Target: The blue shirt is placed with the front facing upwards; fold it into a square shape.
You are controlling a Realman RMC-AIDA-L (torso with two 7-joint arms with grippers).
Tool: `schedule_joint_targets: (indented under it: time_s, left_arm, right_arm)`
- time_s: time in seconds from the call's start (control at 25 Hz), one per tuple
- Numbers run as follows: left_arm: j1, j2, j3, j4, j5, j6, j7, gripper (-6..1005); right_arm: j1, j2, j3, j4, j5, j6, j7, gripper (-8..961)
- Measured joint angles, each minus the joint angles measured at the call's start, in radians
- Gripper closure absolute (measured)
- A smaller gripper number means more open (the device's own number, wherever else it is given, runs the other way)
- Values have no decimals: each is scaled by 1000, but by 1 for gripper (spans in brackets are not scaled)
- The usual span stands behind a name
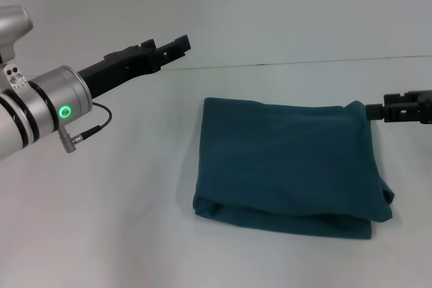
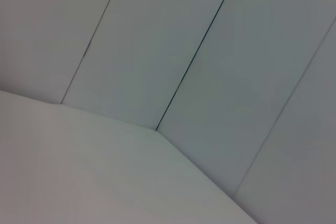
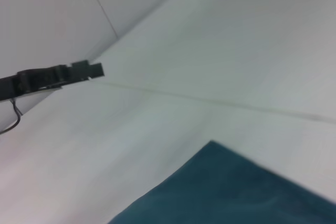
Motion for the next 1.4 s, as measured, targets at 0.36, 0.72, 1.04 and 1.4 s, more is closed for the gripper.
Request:
schedule_joint_targets:
  time_s: [0.36,0.72,1.04,1.4]
  left_arm:
    - [-6,3,0,-2,28,2,-7,135]
    - [-65,33,-4,15,348,129,-365,140]
    - [-166,68,-14,-54,606,220,-658,139]
    - [-229,90,-30,-189,642,248,-732,139]
  right_arm:
    - [-114,47,47,46,143,78,-490,179]
    - [-230,51,104,77,358,-34,-795,181]
    - [-239,61,106,77,362,-54,-824,177]
    - [-232,68,104,77,361,-58,-827,184]
